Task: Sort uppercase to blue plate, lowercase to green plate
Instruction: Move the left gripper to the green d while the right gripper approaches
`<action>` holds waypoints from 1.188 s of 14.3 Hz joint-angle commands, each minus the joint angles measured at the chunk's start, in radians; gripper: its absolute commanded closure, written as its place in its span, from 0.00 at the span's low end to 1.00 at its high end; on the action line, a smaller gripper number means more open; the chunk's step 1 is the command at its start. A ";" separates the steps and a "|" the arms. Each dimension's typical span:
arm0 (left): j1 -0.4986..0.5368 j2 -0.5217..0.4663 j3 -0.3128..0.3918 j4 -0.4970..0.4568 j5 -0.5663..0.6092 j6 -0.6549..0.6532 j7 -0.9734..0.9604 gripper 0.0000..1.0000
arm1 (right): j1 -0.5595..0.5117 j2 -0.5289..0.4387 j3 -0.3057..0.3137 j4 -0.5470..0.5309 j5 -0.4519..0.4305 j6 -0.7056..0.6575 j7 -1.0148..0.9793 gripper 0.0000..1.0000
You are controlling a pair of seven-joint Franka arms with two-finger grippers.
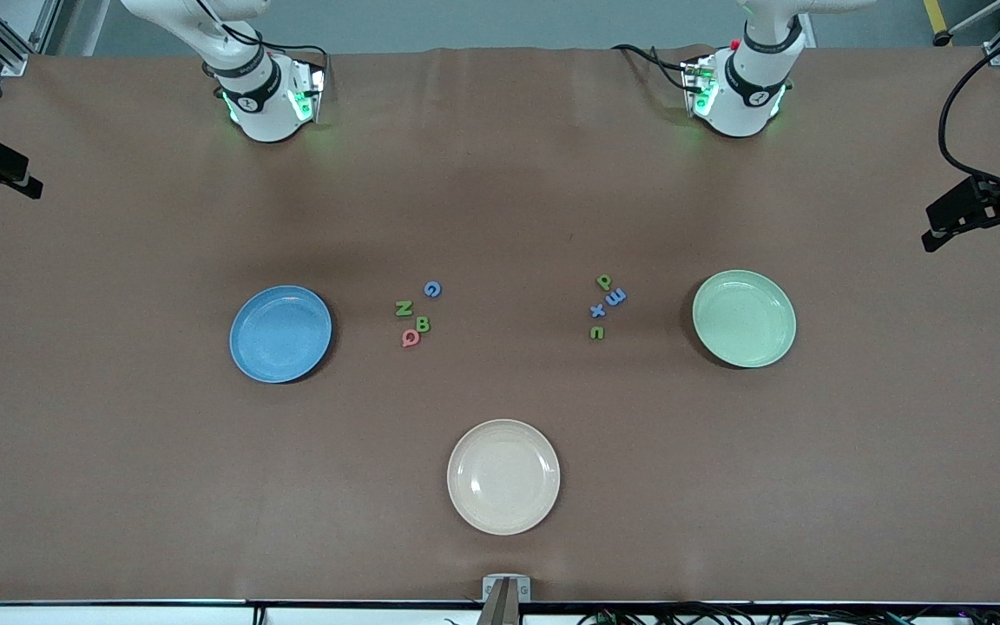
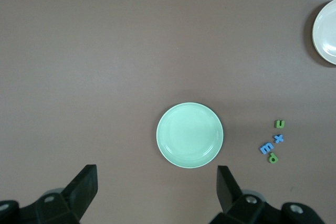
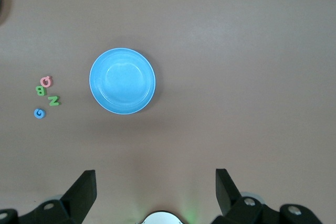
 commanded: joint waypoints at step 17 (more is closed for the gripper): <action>-0.020 0.061 -0.442 -0.321 -0.015 0.192 -0.790 0.00 | -0.030 0.159 0.000 0.006 0.001 0.117 -0.035 0.00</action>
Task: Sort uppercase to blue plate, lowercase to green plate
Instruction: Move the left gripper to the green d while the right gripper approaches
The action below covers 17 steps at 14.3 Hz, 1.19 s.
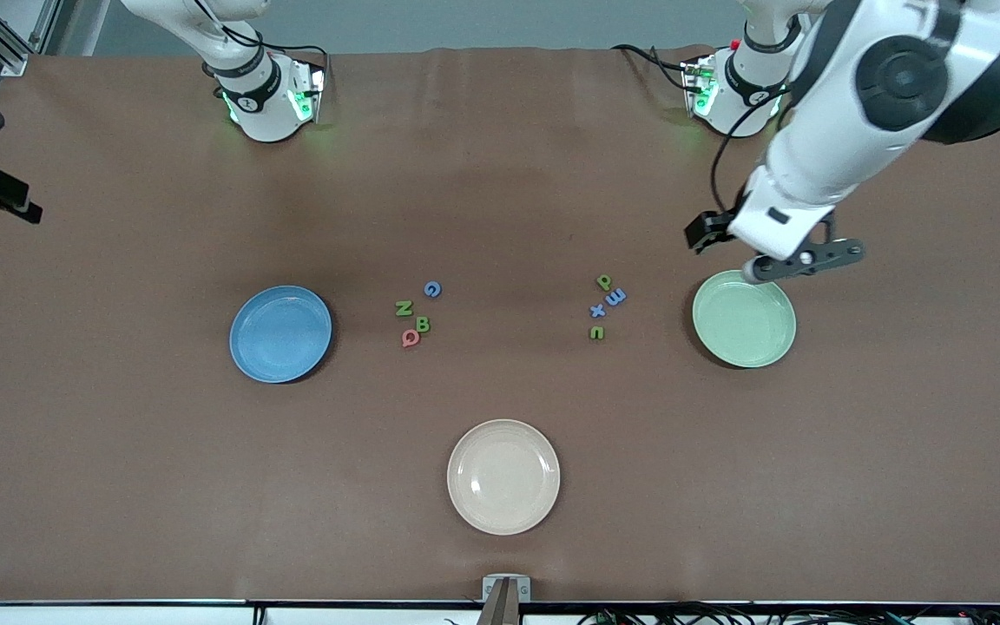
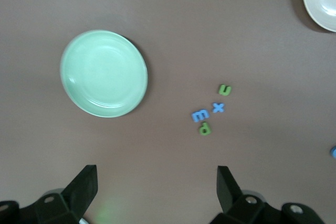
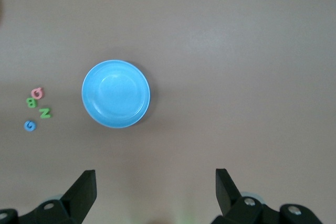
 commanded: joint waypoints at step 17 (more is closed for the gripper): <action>-0.117 0.215 -0.142 -0.416 0.216 0.646 -0.749 0.00 | 0.466 0.272 0.012 -0.416 0.087 0.737 0.752 0.00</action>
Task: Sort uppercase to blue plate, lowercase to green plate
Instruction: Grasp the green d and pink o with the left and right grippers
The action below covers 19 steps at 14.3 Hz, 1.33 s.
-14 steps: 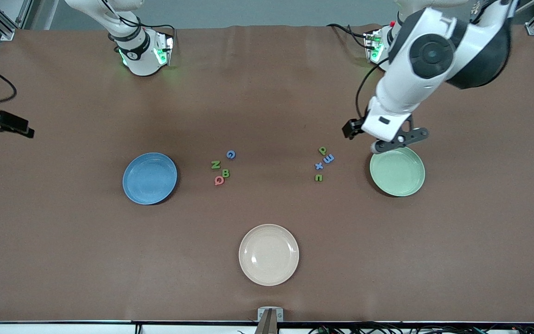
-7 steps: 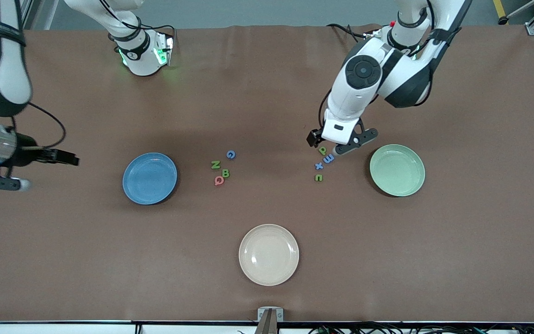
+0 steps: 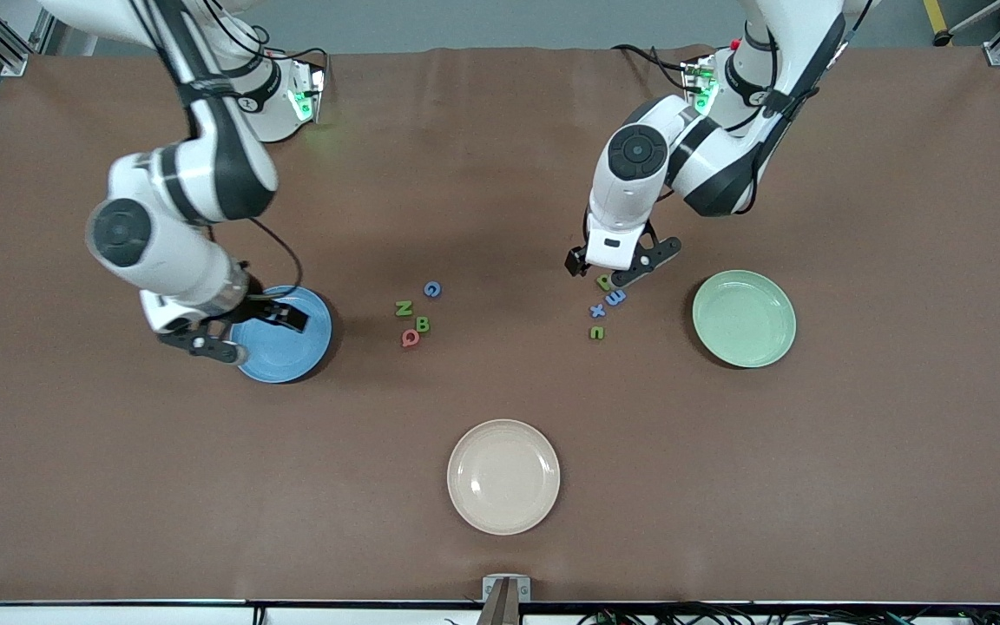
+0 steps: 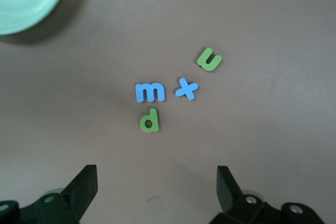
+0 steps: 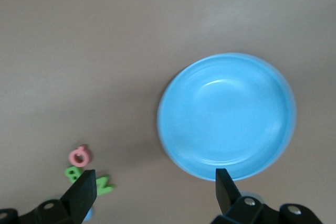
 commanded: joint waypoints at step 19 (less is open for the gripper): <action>0.056 0.217 0.010 -0.039 0.200 0.246 -0.191 0.07 | 0.261 0.354 -0.013 0.049 0.007 0.394 0.414 0.29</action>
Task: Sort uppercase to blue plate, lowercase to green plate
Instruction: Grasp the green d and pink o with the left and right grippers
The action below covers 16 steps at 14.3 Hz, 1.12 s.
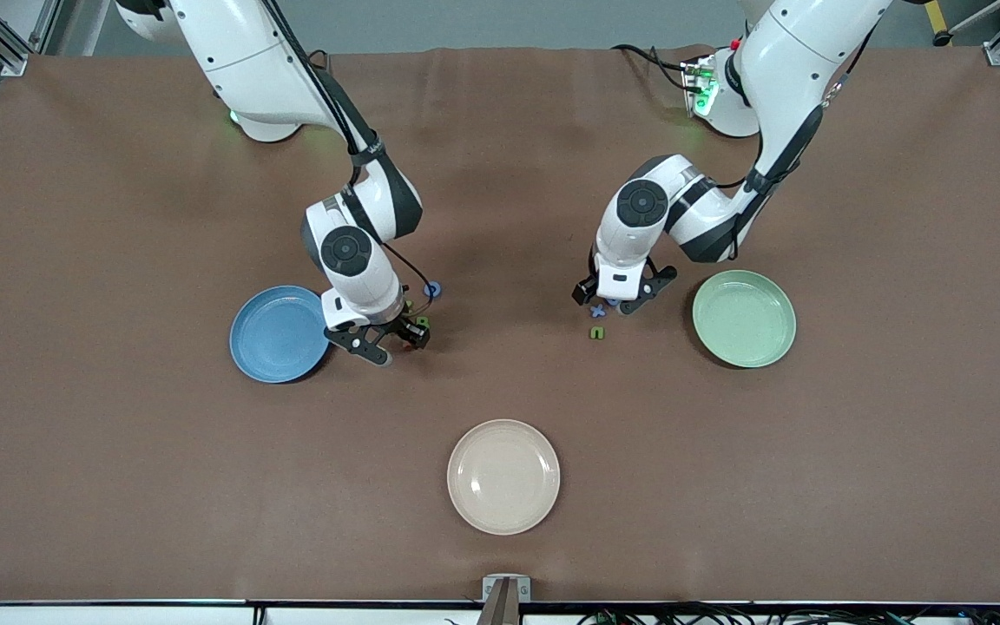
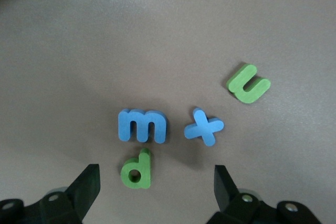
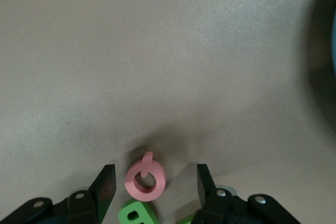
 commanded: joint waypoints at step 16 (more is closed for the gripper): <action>0.005 0.032 -0.006 -0.025 0.083 0.026 -0.066 0.38 | 0.033 0.039 -0.003 0.024 0.010 0.003 0.049 0.66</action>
